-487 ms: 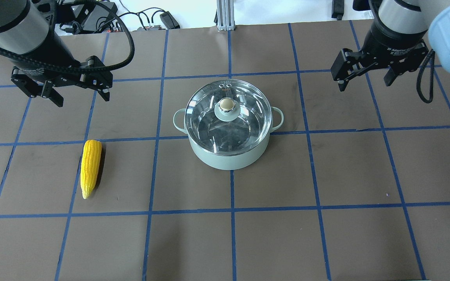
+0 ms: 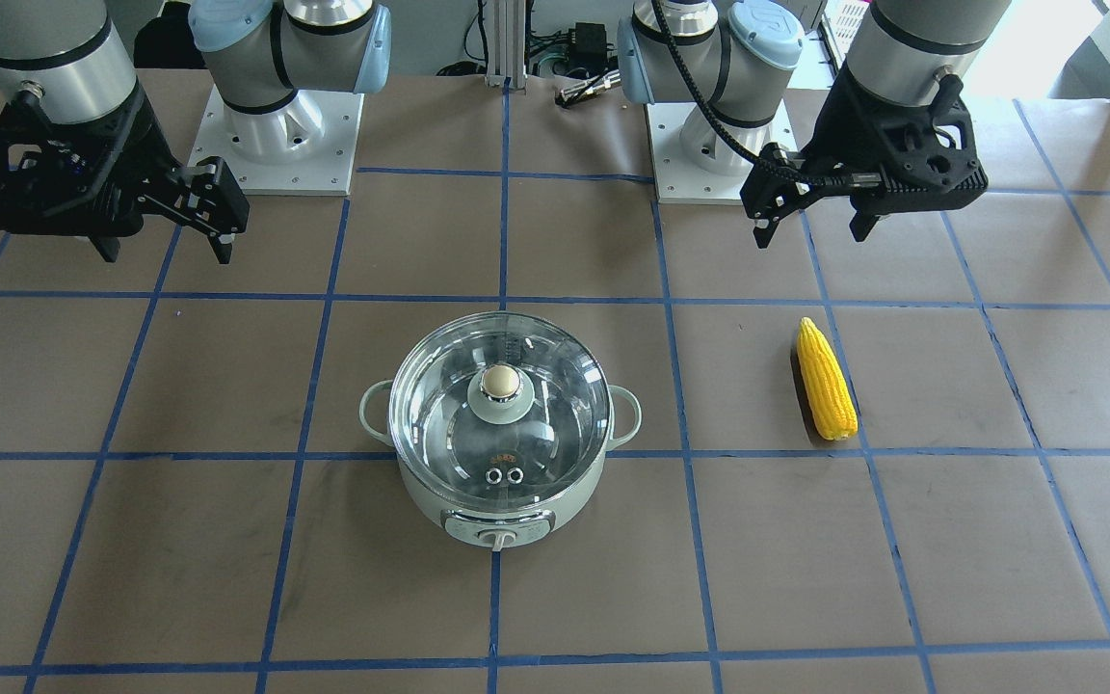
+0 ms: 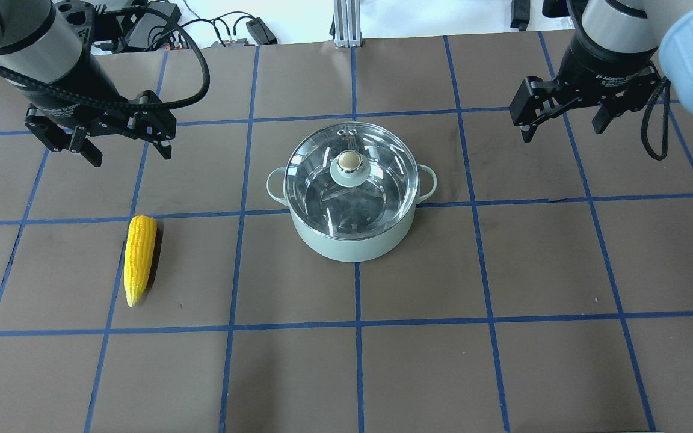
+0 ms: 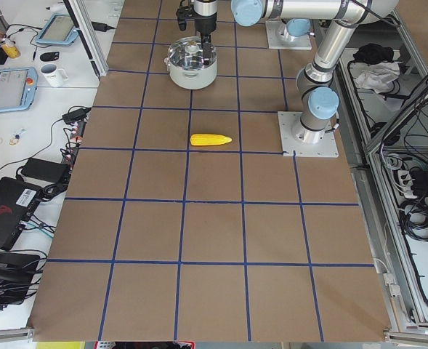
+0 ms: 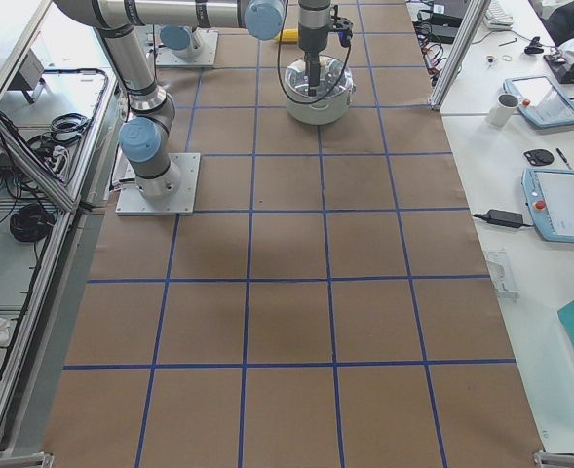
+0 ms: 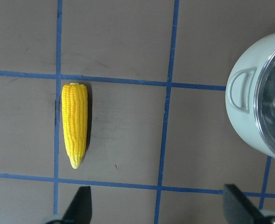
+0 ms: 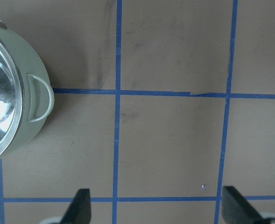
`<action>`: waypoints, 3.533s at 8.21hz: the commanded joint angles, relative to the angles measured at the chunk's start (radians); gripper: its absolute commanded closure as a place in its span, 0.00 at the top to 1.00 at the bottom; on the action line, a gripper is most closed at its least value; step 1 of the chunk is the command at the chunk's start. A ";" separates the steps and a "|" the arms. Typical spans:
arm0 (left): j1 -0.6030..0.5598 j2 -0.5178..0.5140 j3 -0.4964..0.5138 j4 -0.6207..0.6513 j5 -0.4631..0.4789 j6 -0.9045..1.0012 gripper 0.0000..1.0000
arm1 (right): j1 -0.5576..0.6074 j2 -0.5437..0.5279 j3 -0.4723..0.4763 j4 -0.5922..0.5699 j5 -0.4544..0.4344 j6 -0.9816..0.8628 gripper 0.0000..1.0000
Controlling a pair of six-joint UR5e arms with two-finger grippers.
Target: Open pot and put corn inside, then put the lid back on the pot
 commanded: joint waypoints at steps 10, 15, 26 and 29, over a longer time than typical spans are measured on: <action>0.247 -0.223 -0.335 0.482 0.012 0.228 1.00 | 0.234 0.174 -0.043 -0.241 0.037 0.268 1.00; 0.318 -0.384 -0.342 0.578 0.010 0.257 1.00 | 0.432 0.292 -0.054 -0.325 0.043 0.588 1.00; 0.306 -0.368 -0.339 0.557 0.015 0.312 0.11 | 0.461 0.372 -0.048 -0.401 0.041 0.625 0.90; 0.309 -0.348 -0.334 0.428 0.075 0.340 0.00 | 0.461 0.374 -0.049 -0.401 0.043 0.617 0.51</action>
